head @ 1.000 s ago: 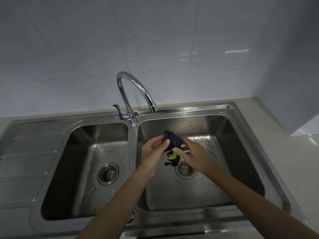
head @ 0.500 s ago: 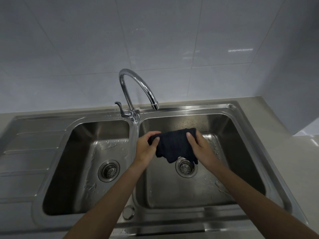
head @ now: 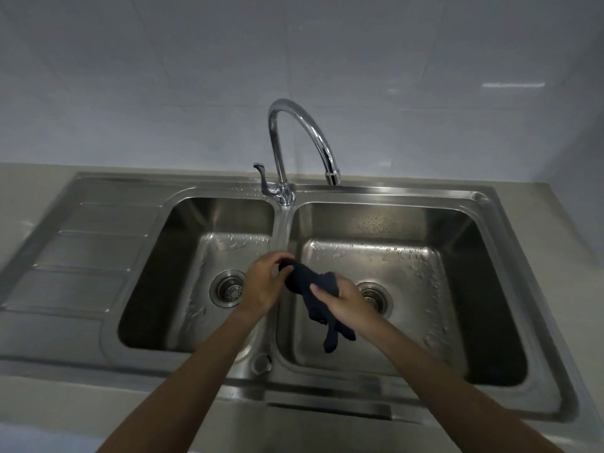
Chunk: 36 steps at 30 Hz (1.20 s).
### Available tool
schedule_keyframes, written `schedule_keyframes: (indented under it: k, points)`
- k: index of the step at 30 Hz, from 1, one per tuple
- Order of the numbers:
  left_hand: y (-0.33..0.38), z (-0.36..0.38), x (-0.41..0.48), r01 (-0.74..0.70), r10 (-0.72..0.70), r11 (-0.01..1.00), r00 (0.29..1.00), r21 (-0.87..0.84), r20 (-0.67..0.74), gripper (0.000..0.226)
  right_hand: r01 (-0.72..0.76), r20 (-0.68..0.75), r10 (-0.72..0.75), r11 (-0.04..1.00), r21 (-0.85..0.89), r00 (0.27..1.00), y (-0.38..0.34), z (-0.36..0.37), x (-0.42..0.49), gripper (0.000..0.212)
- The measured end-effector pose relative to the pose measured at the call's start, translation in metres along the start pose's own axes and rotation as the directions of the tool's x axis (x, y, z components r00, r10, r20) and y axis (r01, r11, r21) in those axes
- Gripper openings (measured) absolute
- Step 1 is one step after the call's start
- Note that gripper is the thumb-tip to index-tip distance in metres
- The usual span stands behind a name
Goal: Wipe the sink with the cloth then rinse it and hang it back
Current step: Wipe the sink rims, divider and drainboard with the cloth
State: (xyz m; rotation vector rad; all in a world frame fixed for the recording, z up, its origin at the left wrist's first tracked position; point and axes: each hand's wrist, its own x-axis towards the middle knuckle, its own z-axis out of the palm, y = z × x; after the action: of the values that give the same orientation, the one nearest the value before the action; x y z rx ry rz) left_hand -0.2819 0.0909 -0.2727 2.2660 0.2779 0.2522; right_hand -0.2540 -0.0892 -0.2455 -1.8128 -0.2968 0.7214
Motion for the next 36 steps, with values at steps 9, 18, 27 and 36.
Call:
schedule_keyframes:
  k: [9,18,27,36]
  points:
    - [-0.087,-0.051,-0.071,0.269,-0.326,0.852,0.944,0.449,0.055,0.034,0.256,0.336,-0.085,0.823,-0.507,0.938,0.044,0.122,-0.016,0.057]
    - [-0.123,-0.071,-0.102,0.179,-0.395,0.812,0.869,0.555,0.298,0.035,0.454,0.405,-0.209,0.351,-0.819,0.89,0.061,0.128,-0.009,0.059]
    - [-0.115,-0.078,-0.106,-0.066,-0.279,0.814,0.827,0.577,0.489,0.038,0.34,0.271,-0.222,0.392,-0.855,0.937,0.056,0.109,0.066,0.061]
    - [-0.126,-0.073,-0.108,-0.017,-0.298,0.842,0.819,0.539,0.491,0.039,0.08,-0.02,-0.195,0.491,-0.868,0.981,0.02,0.079,0.198,0.063]
